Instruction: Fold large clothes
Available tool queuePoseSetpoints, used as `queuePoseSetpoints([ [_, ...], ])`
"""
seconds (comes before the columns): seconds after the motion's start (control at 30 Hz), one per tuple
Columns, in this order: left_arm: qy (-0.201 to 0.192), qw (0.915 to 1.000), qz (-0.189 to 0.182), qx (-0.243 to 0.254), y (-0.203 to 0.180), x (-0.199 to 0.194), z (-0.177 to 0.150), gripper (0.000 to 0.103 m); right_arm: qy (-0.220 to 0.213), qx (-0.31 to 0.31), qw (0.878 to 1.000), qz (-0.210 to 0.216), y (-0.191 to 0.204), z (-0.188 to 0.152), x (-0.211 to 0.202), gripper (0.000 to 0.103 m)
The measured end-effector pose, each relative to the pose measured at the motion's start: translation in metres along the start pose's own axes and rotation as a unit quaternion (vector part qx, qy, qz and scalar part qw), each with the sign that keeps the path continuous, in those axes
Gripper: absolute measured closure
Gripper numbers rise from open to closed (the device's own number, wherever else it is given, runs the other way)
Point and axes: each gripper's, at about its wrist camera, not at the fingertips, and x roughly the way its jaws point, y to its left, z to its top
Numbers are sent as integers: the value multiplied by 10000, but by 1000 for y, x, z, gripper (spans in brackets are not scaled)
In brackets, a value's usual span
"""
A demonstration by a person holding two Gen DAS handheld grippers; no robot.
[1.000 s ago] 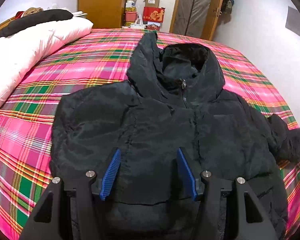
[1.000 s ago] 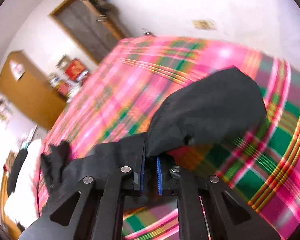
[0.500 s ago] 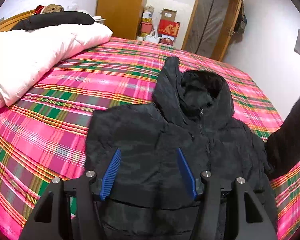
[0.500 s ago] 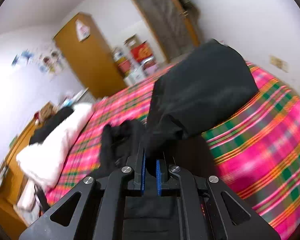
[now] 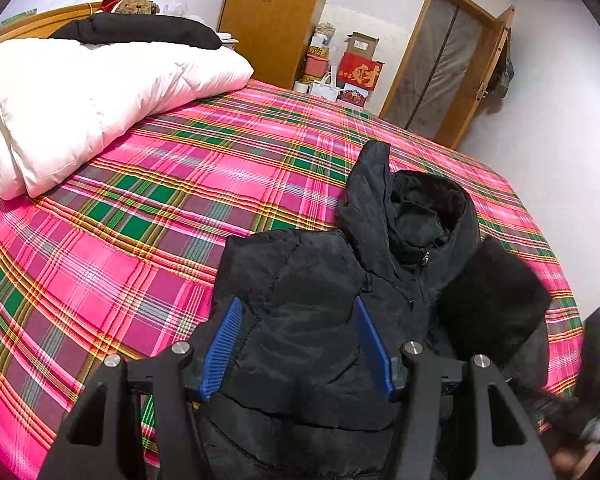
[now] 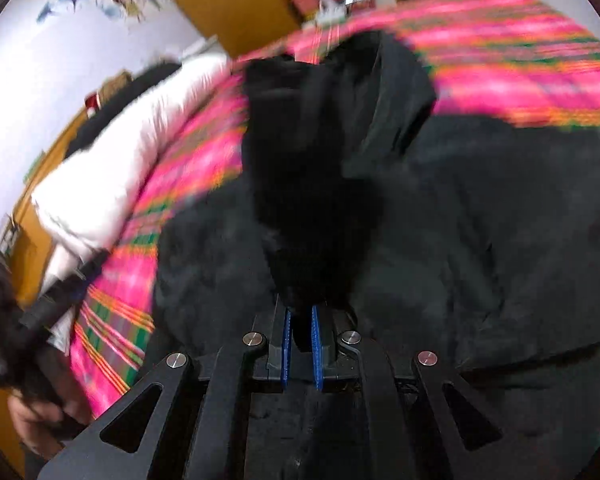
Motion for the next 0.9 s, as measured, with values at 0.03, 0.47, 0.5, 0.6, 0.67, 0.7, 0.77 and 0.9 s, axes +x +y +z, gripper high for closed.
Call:
queuePoseSetpoints([
  [0.03, 7, 10000, -22, -11, 0, 0, 0, 43, 34, 2, 10000, -9, -1, -2, 4, 90],
  [0.47, 395, 9928, -1036, -443, -9, 18, -5, 37, -516, -481, 9972, 240, 5, -9, -64, 48],
  [0.5, 559, 9903, -1172, -504, -12, 25, -7, 37, -579, -427, 9973, 132, -6, -11, -73, 48],
  [0.6, 1092, 9825, -1413, -533, -27, 52, -15, 37, -716, -166, 9971, -217, -39, -14, -92, 48],
  [0.67, 1358, 9796, -1394, -490, -37, 68, -23, 37, -775, 96, 9961, -414, -65, -15, -101, 48],
  [0.7, 1479, 9778, -1412, -466, -41, 74, -28, 38, -814, 204, 9952, -502, -76, -16, -105, 48],
  [0.77, 1667, 9751, -1429, -321, -50, 83, -37, 60, -944, 353, 9924, -712, -96, -15, -116, 48],
  [0.9, 1421, 9843, -1035, 141, -63, 76, -41, 94, -1170, 490, 9874, -943, -118, -7, -125, 49],
])
